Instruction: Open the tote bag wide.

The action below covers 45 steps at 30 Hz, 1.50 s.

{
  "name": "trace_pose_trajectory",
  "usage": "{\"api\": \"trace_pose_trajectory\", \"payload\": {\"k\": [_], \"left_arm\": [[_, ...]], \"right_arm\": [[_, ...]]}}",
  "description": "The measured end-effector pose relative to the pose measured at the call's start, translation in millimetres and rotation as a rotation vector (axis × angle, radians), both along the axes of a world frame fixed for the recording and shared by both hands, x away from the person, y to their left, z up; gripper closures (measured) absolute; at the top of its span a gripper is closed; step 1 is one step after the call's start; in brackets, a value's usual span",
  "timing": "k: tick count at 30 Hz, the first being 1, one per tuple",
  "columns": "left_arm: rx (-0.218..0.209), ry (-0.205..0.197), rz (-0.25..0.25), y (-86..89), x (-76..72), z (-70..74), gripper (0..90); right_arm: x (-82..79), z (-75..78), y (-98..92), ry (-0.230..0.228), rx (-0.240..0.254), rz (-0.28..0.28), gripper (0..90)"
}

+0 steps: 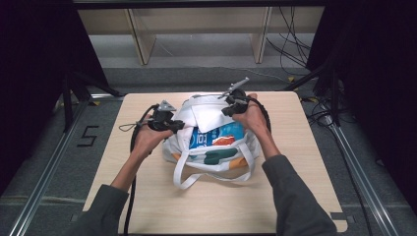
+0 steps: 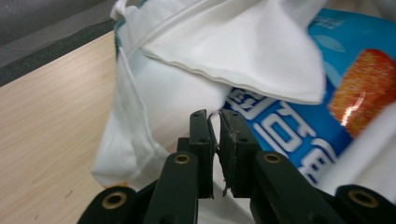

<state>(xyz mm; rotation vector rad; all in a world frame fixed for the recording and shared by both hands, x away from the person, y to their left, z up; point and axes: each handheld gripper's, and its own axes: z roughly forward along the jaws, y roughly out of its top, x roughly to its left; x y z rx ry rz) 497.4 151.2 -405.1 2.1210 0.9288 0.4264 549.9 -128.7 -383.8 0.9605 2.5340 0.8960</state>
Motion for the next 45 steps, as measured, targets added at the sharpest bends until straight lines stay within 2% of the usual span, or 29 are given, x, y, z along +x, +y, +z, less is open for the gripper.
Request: {"api": "trace_pose_trajectory", "payload": {"k": [1, 3, 4, 6, 8, 9, 10, 11, 13, 14, 15, 16, 18, 19, 20, 21, 23, 25, 27, 29, 31, 33, 37, 39, 40, 41, 42, 44, 45], "left_arm": [[-0.002, 0.009, 0.010, 1.4, 4.6, -2.7, 82.5], [0.014, 0.026, 0.017, 1.9, 10.9, -9.4, 82.6], [0.022, 0.032, 0.032, 1.8, 13.0, -13.6, 82.6], [0.071, 0.036, 0.054, 3.4, 16.9, -21.8, 83.2], [0.078, 0.054, 0.073, 8.9, 18.8, -29.8, 84.7], [0.096, 0.064, 0.086, 14.2, 19.2, -33.1, 85.6], [0.057, 0.075, 0.088, 19.4, 19.8, -36.5, 86.2], [0.034, 0.082, 0.093, 24.7, 19.4, -37.1, 87.0], [0.015, 0.088, 0.094, 28.0, 16.5, -35.6, 86.7], [0.020, 0.090, 0.081, 27.7, 14.9, -33.1, 86.7], [0.017, 0.090, 0.075, 26.5, 13.7, -31.2, 85.3], [0.001, 0.076, 0.069, 23.5, 10.8, -28.4, 83.5], [-0.014, 0.065, 0.039, 18.1, 5.2, -23.7, 82.9], [-0.012, 0.061, 0.030, 15.5, 3.0, -22.6, 82.8], [-0.009, 0.061, 0.010, 12.4, 0.3, -21.6, 81.9], [-0.012, 0.066, -0.005, 9.4, -2.5, -21.5, 81.9], [-0.018, 0.066, -0.029, 7.1, -7.9, -22.2, 81.2], [-0.017, 0.086, -0.047, 8.0, -11.2, -25.0, 81.2], [0.008, 0.097, -0.052, 11.1, -12.8, -28.2, 81.7], [0.009, 0.102, -0.044, 12.2, -13.9, -31.3, 82.5], [0.004, 0.104, -0.047, 11.0, -14.3, -32.7, 82.6], [0.011, 0.094, -0.046, 11.0, -15.4, -31.8, 82.2], [-0.029, 0.062, -0.032, 12.5, -20.0, -26.4, 79.4], [-0.072, 0.049, -0.030, 14.2, -23.5, -21.4, 77.4], [-0.098, 0.043, -0.022, 14.7, -26.5, -18.2, 75.9], [-0.115, 0.031, -0.025, 15.9, -29.2, -14.6, 74.3], [-0.132, 0.022, -0.033, 16.9, -32.3, -11.2, 74.0], [-0.170, 0.008, -0.033, 17.4, -39.5, -5.6, 72.0], [-0.188, 0.013, -0.038, 17.7, -43.0, -3.4, 71.3]], "right_arm": [[-5.2, 1.0, -8.1, -0.037, -0.005, 0.008, 90.0], [-13.7, 1.2, -21.2, -0.057, -0.060, 0.019, 90.0], [-15.8, -2.0, -28.9, -0.070, -0.066, 0.027, 90.0], [-20.3, -9.4, -45.1, -0.059, -0.069, -0.011, 90.0], [-21.7, -22.2, -60.3, -0.053, -0.055, -0.039, 90.0], [-20.9, -29.5, -67.2, -0.050, -0.075, -0.039, 90.0], [-21.2, -35.2, -73.5, -0.017, -0.117, -0.058, 90.0], [-20.0, -43.2, -79.4, 0.001, -0.130, -0.059, 90.0], [-20.4, -54.0, -89.1, 0.010, -0.098, -0.063, 90.0], [-20.4, -54.0, -89.1, 0.010, -0.098, -0.063, 90.0], [-25.6, -49.1, -85.8, 0.033, -0.067, -0.092, 90.0], [-26.3, -44.7, -85.5, -0.008, -0.063, -0.055, 90.0], [-38.7, -30.0, -76.6, -0.041, -0.007, -0.057, 90.0], [-46.4, -21.3, -71.4, -0.048, 0.015, -0.037, 90.0], [-54.3, -16.9, -65.1, -0.059, 0.037, 0.019, 90.0], [-54.3, -16.9, -65.1, -0.059, 0.037, 0.019, 90.0], [-67.7, -19.3, -57.5, -0.013, 0.003, 0.042, 90.0], [-79.3, -23.3, -56.8, -0.005, -0.014, 0.079, 90.0], [-89.3, -27.8, -59.0, 0.018, -0.018, 0.115, 90.0], [-99.1, -36.1, -63.0, 0.061, -0.031, 0.146, 90.0], [-102.6, -43.7, -63.2, 0.077, -0.064, 0.167, 90.0], [-103.4, -43.2, -63.3, 0.075, -0.057, 0.152, 90.0], [-103.4, -29.9, -64.1, 0.011, -0.011, 0.116, 89.0], [-104.4, -19.0, -68.1, -0.033, 0.038, 0.124, 88.9], [-106.1, -15.6, -68.4, -0.047, 0.063, 0.104, 89.0], [-105.6, -12.0, -70.2, -0.090, 0.062, 0.110, 89.7], [-107.2, -8.8, -71.4, -0.075, 0.076, 0.101, 89.7], [-107.7, -6.9, -73.6, -0.107, 0.123, 0.092, 89.7], [-108.2, -3.7, -76.2, -0.085, 0.111, 0.101, 89.7]]}}
